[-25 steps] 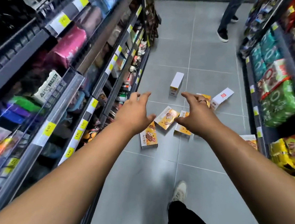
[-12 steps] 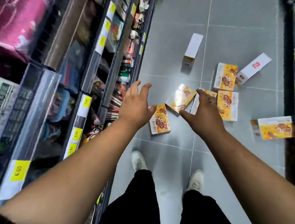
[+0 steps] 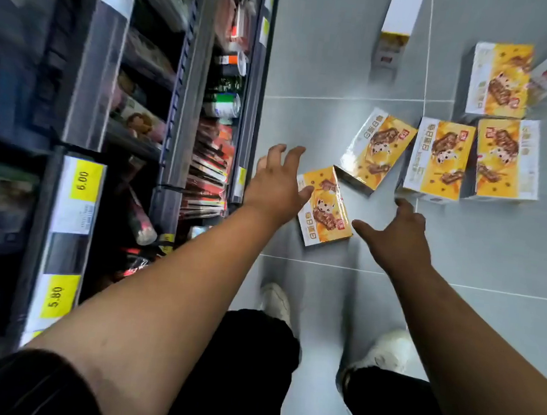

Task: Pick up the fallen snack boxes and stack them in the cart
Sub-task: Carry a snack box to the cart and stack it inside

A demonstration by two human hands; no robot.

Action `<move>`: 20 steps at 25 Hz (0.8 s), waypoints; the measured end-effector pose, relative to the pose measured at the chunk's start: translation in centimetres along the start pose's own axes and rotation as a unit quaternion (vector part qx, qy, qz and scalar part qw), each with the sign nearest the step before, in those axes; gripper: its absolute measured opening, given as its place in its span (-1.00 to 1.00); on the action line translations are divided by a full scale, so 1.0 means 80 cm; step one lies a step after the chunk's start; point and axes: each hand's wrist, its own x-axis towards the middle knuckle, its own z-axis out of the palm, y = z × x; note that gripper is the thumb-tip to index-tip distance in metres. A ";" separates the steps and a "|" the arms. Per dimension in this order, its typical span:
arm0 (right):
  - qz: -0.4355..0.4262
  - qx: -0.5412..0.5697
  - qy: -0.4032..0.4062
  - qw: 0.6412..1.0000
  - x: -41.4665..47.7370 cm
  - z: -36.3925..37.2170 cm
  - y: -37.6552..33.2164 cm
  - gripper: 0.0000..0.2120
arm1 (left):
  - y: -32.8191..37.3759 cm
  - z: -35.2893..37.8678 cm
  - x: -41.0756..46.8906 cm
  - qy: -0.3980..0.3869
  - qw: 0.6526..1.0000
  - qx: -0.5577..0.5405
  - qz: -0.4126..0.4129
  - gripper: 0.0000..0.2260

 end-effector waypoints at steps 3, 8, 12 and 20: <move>0.029 -0.017 -0.017 0.999 0.057 0.072 0.064 -0.16 | -0.030 0.090 0.051 -0.015 1.000 0.018 -0.001 -0.35; 0.043 -0.015 -0.032 0.998 0.153 0.203 0.153 -0.20 | -0.073 0.231 0.137 -0.045 0.996 0.063 -0.034 -0.26; 0.033 -0.051 -0.032 0.998 0.226 0.283 0.195 -0.16 | -0.097 0.314 0.208 -0.081 0.992 0.076 -0.055 -0.14; 0.072 0.067 -0.056 0.994 0.296 0.329 0.217 -0.25 | -0.114 0.380 0.270 -0.165 0.980 -0.053 -0.098 -0.10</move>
